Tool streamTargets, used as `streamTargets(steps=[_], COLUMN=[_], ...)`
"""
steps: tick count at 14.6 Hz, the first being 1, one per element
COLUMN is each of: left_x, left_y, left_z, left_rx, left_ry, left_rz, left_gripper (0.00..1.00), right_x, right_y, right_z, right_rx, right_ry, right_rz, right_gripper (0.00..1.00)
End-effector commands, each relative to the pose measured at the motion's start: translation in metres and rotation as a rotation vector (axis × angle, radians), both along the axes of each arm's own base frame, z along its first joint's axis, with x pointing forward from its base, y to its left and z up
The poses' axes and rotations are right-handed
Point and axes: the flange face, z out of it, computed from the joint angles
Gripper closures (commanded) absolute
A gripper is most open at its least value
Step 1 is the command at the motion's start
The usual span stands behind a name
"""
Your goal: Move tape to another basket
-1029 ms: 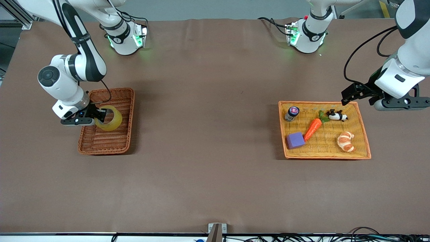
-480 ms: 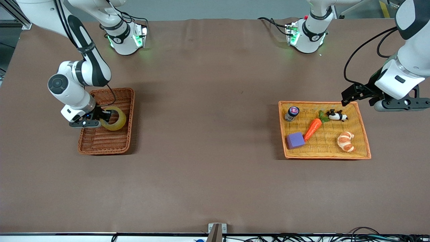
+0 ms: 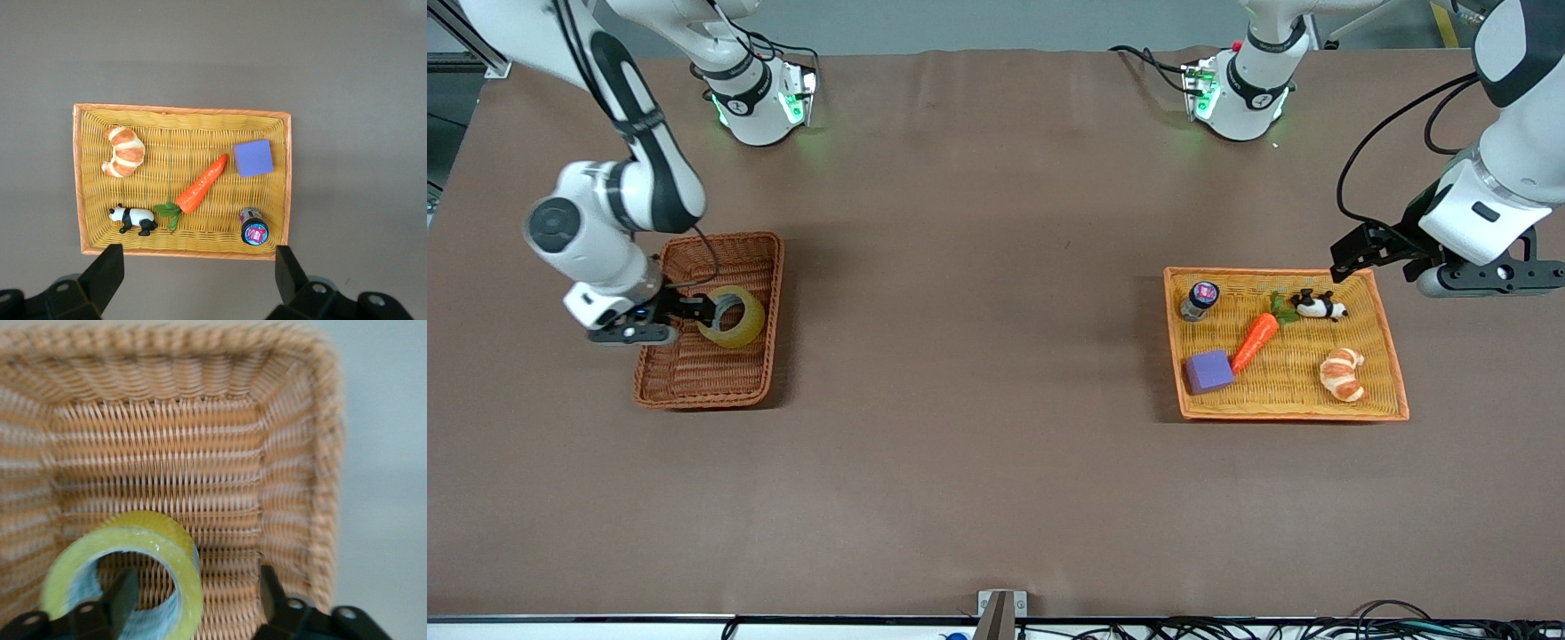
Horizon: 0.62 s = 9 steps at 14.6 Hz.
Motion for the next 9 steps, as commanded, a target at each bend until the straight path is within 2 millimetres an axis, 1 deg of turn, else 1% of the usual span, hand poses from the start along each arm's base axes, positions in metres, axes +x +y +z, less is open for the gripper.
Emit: streamTargets(steps=[1, 2, 3, 5, 6, 7, 8, 9], left_x=[0.003, 0.003, 0.003, 0.003, 0.003, 0.002, 0.002, 0.002], left_y=[0.001, 0.001, 0.001, 0.001, 0.001, 0.001, 0.001, 0.001], left_z=[0.005, 0.005, 0.005, 0.005, 0.005, 0.006, 0.007, 0.007], left_rx=[-0.009, -0.009, -0.009, -0.009, -0.009, -0.009, -0.009, -0.009], left_ry=[-0.007, -0.006, -0.006, -0.006, -0.004, -0.004, -0.006, -0.006], left_rz=[0.006, 0.006, 0.007, 0.007, 0.009, 0.009, 0.009, 0.010], left_gripper=[0.00, 0.00, 0.00, 0.00, 0.00, 0.00, 0.00, 0.00], right_x=[0.027, 0.038, 0.042, 0.044, 0.044, 0.042, 0.039, 0.036], right_y=[-0.007, -0.007, -0.008, -0.004, -0.002, -0.001, 0.000, 0.003], right_z=[0.114, 0.154, 0.183, 0.240, 0.274, 0.300, 0.317, 0.325], right_rx=[0.000, -0.002, -0.002, 0.018, 0.041, 0.046, 0.046, 0.045], right_ry=[0.037, 0.055, 0.068, 0.093, 0.087, 0.085, 0.075, 0.072], right_rz=[-0.039, -0.047, -0.054, -0.062, -0.070, -0.070, -0.076, -0.096], right_gripper=[0.00, 0.00, 0.00, 0.00, 0.00, 0.00, 0.00, 0.00])
